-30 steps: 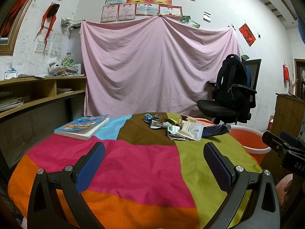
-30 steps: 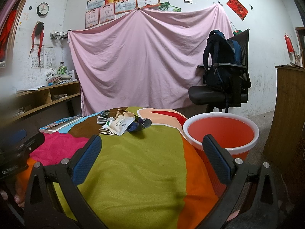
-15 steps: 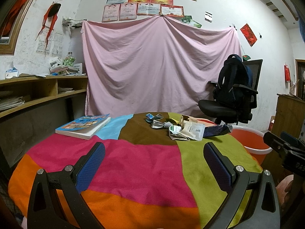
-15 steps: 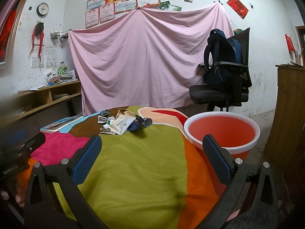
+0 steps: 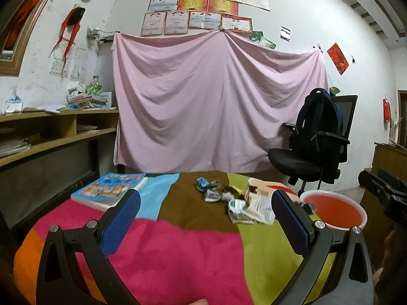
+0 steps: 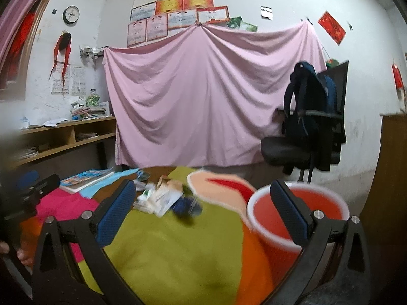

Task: Collect trash
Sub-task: 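Move both tools forward toward the trash pile on the table, then close the right tool on the dark blue wrapper while the left tool approaches the white sachet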

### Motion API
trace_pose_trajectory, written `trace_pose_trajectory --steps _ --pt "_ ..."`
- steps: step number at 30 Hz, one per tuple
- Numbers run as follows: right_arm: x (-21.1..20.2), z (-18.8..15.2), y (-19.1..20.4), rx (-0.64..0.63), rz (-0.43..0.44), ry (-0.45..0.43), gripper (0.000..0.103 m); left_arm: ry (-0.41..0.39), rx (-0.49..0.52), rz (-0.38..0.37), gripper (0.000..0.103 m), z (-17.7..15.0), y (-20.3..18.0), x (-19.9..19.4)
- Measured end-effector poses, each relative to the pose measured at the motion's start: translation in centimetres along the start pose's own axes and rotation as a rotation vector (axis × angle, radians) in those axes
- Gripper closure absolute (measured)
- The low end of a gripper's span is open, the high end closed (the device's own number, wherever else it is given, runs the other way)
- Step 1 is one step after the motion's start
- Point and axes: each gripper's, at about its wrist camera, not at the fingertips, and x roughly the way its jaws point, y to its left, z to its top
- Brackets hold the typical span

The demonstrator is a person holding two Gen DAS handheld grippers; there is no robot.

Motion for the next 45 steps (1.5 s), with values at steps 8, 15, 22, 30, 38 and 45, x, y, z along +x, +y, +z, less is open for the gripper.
trace_pose_trajectory --steps 8,15,22,30,38,45 --pt "5.0 2.2 -0.8 -0.04 0.003 -0.001 0.0 0.008 0.005 0.002 0.002 1.8 0.0 4.3" --pt "9.0 1.2 -1.6 -0.063 0.05 0.097 0.0 0.067 0.015 -0.049 0.003 2.4 -0.3 7.8" --pt "11.3 -0.8 -2.6 -0.026 0.113 0.245 0.0 0.226 0.058 -0.155 0.018 1.3 -2.5 11.9" --pt "13.7 -2.6 -3.1 0.028 0.201 0.375 0.013 0.429 0.068 -0.294 0.054 0.1 -4.9 16.8" --pt "14.6 -3.6 -2.6 0.018 0.239 0.425 0.029 0.554 0.095 -0.328 0.068 -0.7 -5.8 20.0" --pt "15.1 -4.6 -1.9 0.011 0.276 0.487 0.033 0.645 0.081 -0.341 0.076 -1.4 -5.5 21.5"
